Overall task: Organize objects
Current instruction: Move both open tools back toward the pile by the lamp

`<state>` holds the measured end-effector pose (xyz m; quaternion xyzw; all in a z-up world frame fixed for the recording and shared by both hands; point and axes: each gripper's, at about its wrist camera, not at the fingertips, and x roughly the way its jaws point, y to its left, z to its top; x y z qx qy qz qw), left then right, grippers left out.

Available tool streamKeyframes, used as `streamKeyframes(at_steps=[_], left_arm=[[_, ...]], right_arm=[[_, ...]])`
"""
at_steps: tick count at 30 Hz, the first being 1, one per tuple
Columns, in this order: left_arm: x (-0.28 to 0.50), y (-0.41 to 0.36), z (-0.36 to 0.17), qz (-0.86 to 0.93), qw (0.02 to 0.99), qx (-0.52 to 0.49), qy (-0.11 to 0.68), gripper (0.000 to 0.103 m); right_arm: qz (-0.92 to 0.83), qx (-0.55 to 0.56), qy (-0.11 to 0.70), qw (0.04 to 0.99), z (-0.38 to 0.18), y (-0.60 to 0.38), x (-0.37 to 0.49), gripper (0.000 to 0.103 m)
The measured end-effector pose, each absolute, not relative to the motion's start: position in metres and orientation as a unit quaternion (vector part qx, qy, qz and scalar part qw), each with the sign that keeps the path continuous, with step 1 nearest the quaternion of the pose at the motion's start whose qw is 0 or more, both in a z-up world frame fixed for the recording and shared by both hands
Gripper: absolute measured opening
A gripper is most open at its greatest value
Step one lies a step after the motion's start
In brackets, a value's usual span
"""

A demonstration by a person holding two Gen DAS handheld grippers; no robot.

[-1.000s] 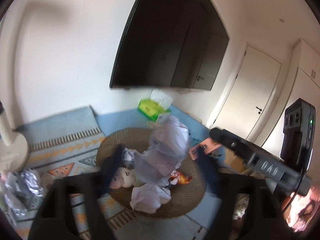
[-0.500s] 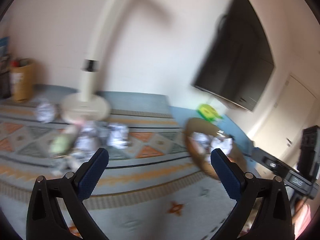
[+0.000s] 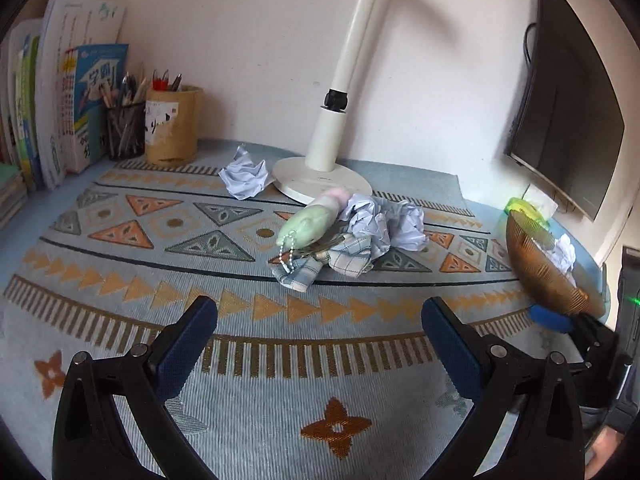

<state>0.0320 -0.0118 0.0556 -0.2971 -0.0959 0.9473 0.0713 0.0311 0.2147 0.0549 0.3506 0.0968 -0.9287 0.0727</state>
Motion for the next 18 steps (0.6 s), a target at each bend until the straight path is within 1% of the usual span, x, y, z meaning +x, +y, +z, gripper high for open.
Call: streamKeyframes(at_steps=[1, 4, 7, 18], left_arm=[[0.032, -0.011, 0.055, 0.946, 0.072, -0.300, -0.096, 0.102], [0.026, -0.014, 0.050, 0.939, 0.074, -0.319, -0.105, 0.102], [0.028, -0.019, 0.049, 0.939, 0.070, -0.316, -0.119, 0.102], [0.030, -0.022, 0.049, 0.937, 0.080, -0.312, -0.131, 0.102]], right_arm=[[-0.929, 0.350, 0.099, 0.071, 0.056, 0.216, 0.031, 0.099], [-0.927, 0.358, 0.087, 0.068, 0.058, 0.223, 0.030, 0.099], [-0.924, 0.368, 0.073, 0.067, 0.057, 0.227, 0.028, 0.099], [-0.920, 0.378, 0.077, 0.066, 0.053, 0.224, 0.026, 0.099]])
